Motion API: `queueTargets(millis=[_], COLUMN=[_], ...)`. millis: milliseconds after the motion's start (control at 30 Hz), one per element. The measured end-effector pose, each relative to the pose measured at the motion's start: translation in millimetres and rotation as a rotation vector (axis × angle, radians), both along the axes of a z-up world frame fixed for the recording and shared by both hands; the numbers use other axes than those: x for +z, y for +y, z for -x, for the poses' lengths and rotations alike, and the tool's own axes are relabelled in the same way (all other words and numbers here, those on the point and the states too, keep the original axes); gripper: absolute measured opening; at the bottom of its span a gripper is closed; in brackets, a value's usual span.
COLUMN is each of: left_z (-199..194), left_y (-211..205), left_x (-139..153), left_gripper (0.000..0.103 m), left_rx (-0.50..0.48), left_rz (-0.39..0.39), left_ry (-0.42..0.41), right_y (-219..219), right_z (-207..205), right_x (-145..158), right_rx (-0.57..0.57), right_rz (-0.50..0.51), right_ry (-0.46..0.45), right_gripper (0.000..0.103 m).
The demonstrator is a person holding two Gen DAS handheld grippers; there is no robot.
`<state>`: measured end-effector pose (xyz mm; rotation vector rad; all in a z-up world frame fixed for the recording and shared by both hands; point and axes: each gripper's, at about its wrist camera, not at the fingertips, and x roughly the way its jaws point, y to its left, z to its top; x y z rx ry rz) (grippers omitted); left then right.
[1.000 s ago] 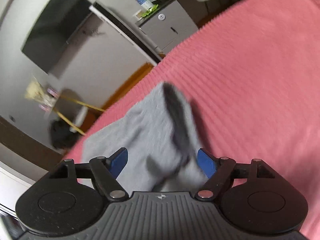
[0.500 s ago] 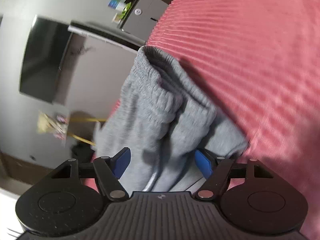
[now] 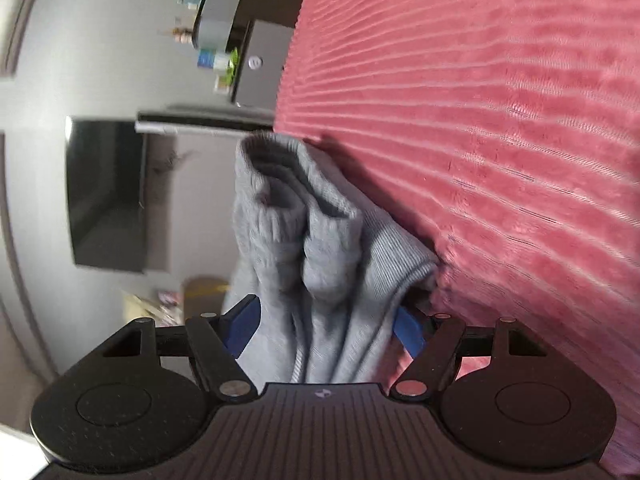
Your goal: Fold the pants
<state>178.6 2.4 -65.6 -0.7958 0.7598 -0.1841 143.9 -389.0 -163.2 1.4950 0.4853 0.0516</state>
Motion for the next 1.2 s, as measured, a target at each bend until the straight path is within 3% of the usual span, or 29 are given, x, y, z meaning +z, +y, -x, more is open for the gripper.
queueTargets(millis=[67,233,467,600,667,867,1000,1067,1133,1200], left_z=[-1,-2,-4,-12,-17,-26,-32,-32,-32,-31], left_y=[5,16,18,9,8,4,3,3,6,9], left_x=[-2,-4,-2,1,-4,-11,-18,-19,-20,-17], left_gripper=[0.089,0.089,0.09,0.091,0.091,0.091,0.091,0.089,0.083,0.076], left_rx=[0.021,0.054,-0.06,-0.053,-0.032,-0.001,-0.019,-0.022,-0.009,-0.006], left_rz=[0.023,0.049,0.217,0.171,0.182,0.198,0.194,0.199,0.208,0.218], left_ry=[0.005,0.008,-0.005,-0.019,0.01,0.017,0.011,0.006,0.012,-0.025], right_y=[-2,-11,-3,6,9,12,23,29,36,44], right_z=[-3,-1,-4,-5,-5,-7,-31,-40,-46,-47], right_x=[-6,-7,0,11,13,19,30,31,36,45], right_rx=[-0.009,-0.038,-0.03,0.015,0.022,0.013,0.022,0.0,-0.028,-0.015], right_rz=[-0.017,0.066,0.156,0.264,0.285,0.212,0.309,0.355,0.427,0.51], right_ry=[-0.026,0.008,0.018,0.015,0.012,-0.067,0.014,0.089,0.158,0.171], right_gripper=[0.073,0.069,0.066,0.066,0.068,0.093,0.096,0.088,0.063,0.051])
